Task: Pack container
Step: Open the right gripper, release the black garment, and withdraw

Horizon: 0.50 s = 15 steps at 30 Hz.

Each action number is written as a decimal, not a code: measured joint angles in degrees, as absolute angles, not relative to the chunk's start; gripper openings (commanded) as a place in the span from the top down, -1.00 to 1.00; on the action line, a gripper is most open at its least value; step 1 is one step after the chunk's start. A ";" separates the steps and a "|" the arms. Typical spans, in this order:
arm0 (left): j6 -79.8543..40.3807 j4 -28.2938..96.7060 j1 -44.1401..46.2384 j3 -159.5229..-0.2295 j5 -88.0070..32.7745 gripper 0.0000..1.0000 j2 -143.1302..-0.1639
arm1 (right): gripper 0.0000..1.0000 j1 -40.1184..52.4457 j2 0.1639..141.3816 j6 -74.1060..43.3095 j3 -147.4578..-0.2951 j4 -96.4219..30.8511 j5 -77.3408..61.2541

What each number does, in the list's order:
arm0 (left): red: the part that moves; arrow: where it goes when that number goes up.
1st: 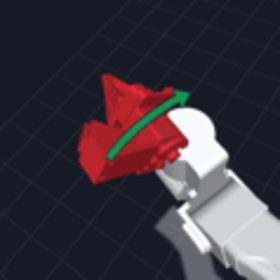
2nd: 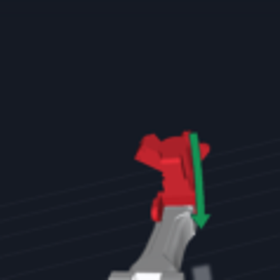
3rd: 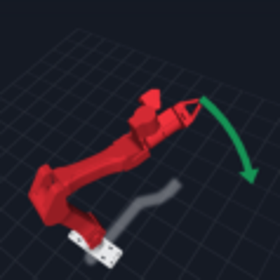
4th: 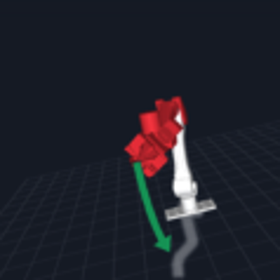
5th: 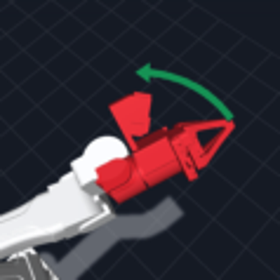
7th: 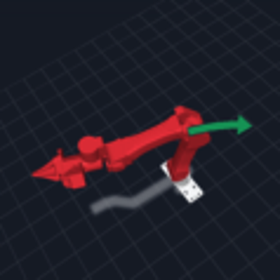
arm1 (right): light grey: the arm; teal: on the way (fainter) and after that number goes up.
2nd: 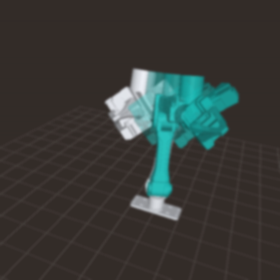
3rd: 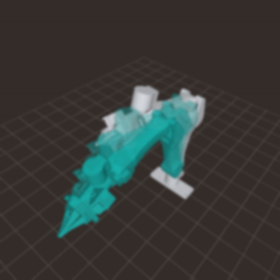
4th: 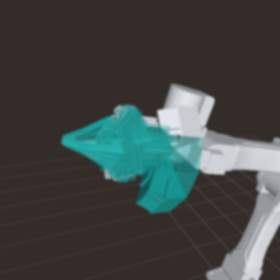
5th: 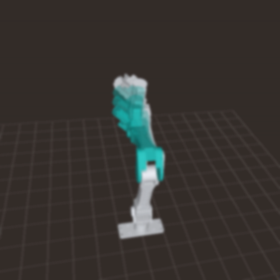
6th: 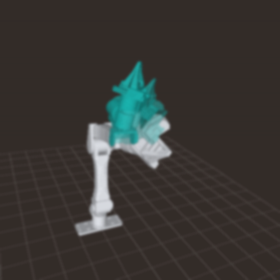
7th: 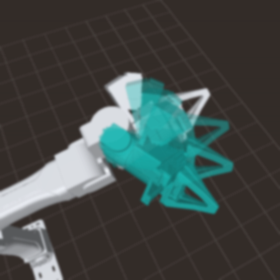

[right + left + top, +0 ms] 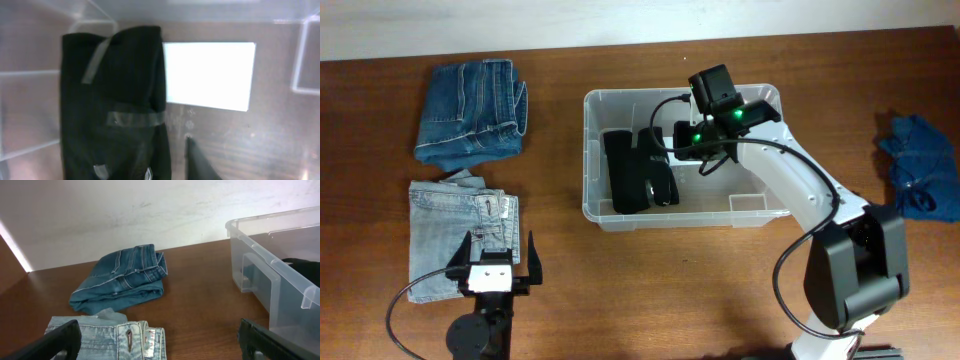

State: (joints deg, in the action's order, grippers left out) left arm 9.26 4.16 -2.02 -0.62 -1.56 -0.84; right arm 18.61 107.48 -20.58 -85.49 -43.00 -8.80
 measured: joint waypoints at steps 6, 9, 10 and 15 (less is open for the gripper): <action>9.26 4.19 -2.02 -0.62 -1.56 -0.98 -0.84 | 0.91 18.83 111.92 -20.32 -85.43 -43.11 -6.96; 9.26 4.19 -2.02 -0.62 -1.56 -0.98 -0.84 | 0.91 19.05 114.69 -20.25 -85.32 -43.11 -6.61; 9.26 4.19 -2.02 -0.62 -1.56 -0.99 -0.84 | 0.91 19.14 115.42 -20.29 -85.30 -43.11 -6.59; 9.26 4.19 -2.02 -0.62 -1.56 -0.98 -0.84 | 0.91 20.03 118.02 -20.27 -85.27 -43.09 -6.44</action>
